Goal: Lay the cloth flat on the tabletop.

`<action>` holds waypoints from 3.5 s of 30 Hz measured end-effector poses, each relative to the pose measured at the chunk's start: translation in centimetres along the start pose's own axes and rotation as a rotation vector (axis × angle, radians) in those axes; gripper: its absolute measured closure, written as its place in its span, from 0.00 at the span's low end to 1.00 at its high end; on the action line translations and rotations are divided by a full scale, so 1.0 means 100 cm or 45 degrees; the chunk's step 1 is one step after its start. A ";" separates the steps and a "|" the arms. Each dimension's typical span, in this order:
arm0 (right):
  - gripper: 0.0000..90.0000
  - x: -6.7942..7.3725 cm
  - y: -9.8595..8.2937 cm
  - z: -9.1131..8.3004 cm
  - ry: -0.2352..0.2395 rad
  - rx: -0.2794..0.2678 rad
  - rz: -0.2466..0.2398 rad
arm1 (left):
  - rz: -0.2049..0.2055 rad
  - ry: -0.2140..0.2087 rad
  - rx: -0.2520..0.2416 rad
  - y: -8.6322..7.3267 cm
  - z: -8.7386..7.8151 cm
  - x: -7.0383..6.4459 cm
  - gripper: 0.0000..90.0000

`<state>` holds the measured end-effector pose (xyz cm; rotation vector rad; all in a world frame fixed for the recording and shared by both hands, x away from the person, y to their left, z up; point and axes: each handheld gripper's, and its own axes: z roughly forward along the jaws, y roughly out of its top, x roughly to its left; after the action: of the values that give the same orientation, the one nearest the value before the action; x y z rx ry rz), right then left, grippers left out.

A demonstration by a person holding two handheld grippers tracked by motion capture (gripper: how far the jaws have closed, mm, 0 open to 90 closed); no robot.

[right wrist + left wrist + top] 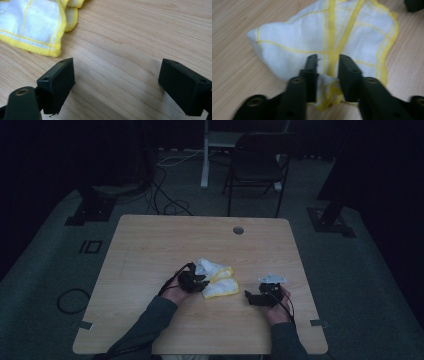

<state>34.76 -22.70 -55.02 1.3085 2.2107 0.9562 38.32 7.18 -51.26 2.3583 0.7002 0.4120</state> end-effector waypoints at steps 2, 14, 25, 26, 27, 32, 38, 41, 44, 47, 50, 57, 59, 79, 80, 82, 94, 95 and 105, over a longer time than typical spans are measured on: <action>0.15 0.000 0.000 0.000 0.000 0.000 0.000 | -0.015 0.014 -0.002 -0.001 -0.001 0.002 0.86; 0.25 0.001 -0.001 -0.001 0.013 -0.021 -0.010 | -0.095 0.059 -0.083 0.001 -0.013 0.014 0.95; 0.56 0.008 0.004 -0.004 0.013 -0.014 -0.011 | -0.198 0.072 -0.164 0.005 -0.025 0.029 0.95; 0.58 0.008 0.005 -0.004 0.019 -0.013 -0.013 | -0.215 0.076 -0.181 0.005 -0.026 0.031 0.95; 0.59 0.009 0.006 -0.004 0.028 -0.014 -0.020 | -0.232 0.082 -0.190 0.005 -0.028 0.034 0.95; 0.69 0.013 0.014 -0.007 0.043 -0.051 -0.031 | -0.283 0.106 -0.221 0.005 -0.031 0.044 0.95; 0.77 0.018 0.025 -0.003 0.039 -0.081 -0.041 | -0.347 0.138 -0.239 0.000 -0.034 0.056 0.95; 0.76 0.021 0.030 0.001 0.051 -0.092 -0.041 | -0.382 0.156 -0.243 -0.004 -0.035 0.063 0.95; 0.75 0.025 0.036 0.004 0.061 -0.108 -0.044 | -0.412 0.173 -0.234 -0.009 -0.034 0.070 0.95; 0.73 0.030 0.040 0.009 0.077 -0.106 -0.041 | -0.444 0.192 -0.223 -0.014 -0.033 0.077 0.95; 0.72 0.035 0.042 0.012 0.103 -0.111 -0.048 | -0.482 0.211 -0.203 -0.021 -0.030 0.086 0.95; 0.69 0.048 0.048 0.010 0.161 -0.138 -0.089 | -0.565 0.254 -0.134 -0.040 -0.022 0.102 0.95; 0.69 0.052 0.048 0.009 0.183 -0.148 -0.103 | -0.589 0.258 -0.131 -0.044 -0.021 0.104 0.93; 0.60 0.055 0.034 -0.009 0.185 -0.126 -0.135 | -0.360 0.151 -0.225 -0.012 -0.043 0.056 0.69; 0.60 0.054 0.032 -0.011 0.183 -0.123 -0.130 | -0.347 0.143 -0.224 -0.010 -0.042 0.053 0.69; 0.60 0.051 0.029 -0.013 0.178 -0.117 -0.120 | -0.320 0.124 -0.216 -0.006 -0.039 0.048 0.68; 0.59 0.031 0.014 -0.023 0.128 -0.090 -0.077 | -0.150 0.042 -0.169 0.012 -0.023 0.016 0.68; 0.59 0.029 0.012 -0.024 0.119 -0.085 -0.073 | -0.132 0.032 -0.164 0.013 -0.021 0.013 0.68; 0.58 0.010 0.001 -0.030 0.043 -0.073 -0.031 | -0.021 -0.055 -0.160 0.025 -0.010 -0.011 0.67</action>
<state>32.43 -22.82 -52.84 1.2462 2.2020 1.0323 37.90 5.40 -48.96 2.2352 0.6541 0.3855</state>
